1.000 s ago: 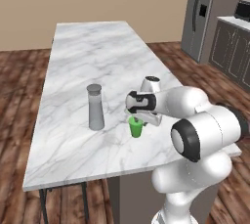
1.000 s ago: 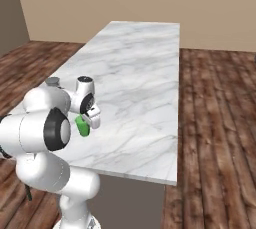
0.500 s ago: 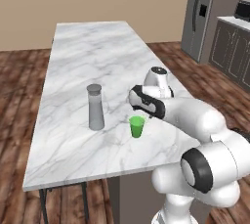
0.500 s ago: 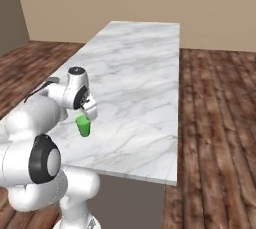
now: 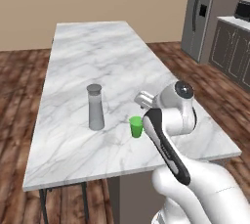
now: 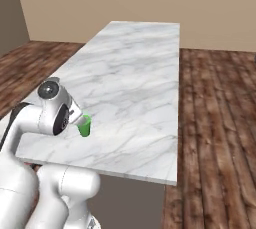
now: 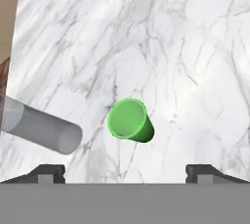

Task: Place the pitcher and cup on the dining counter for serving.

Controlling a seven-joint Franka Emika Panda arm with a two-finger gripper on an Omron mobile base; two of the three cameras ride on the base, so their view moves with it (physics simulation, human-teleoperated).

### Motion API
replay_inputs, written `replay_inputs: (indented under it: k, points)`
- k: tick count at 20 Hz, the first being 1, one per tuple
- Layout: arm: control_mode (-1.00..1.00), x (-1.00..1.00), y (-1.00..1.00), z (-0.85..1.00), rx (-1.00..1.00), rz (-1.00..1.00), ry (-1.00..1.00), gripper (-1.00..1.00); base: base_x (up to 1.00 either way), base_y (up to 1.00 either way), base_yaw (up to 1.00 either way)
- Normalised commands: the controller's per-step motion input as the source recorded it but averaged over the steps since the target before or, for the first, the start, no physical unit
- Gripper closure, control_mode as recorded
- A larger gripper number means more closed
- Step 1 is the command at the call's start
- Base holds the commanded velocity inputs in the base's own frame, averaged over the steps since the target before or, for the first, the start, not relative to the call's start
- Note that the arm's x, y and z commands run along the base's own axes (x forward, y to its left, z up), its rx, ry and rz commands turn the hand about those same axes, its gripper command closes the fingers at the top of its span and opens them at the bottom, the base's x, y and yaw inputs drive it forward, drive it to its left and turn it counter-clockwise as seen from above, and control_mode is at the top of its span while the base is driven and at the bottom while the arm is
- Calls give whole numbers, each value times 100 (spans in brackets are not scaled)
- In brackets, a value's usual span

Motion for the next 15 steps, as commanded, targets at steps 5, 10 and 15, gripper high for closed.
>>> replay_inputs:
  k: [5, 10, 15]
  points:
    - [-100, -100, 1, 53, -1, 0, -25, -100, 0, 0, 0]
    - [-100, -100, 12, 55, -7, 5, -12, -100, 0, 0, 0]
    - [-100, -17, 9, 4, -4, 4, 2, -100, 0, 0, 0]
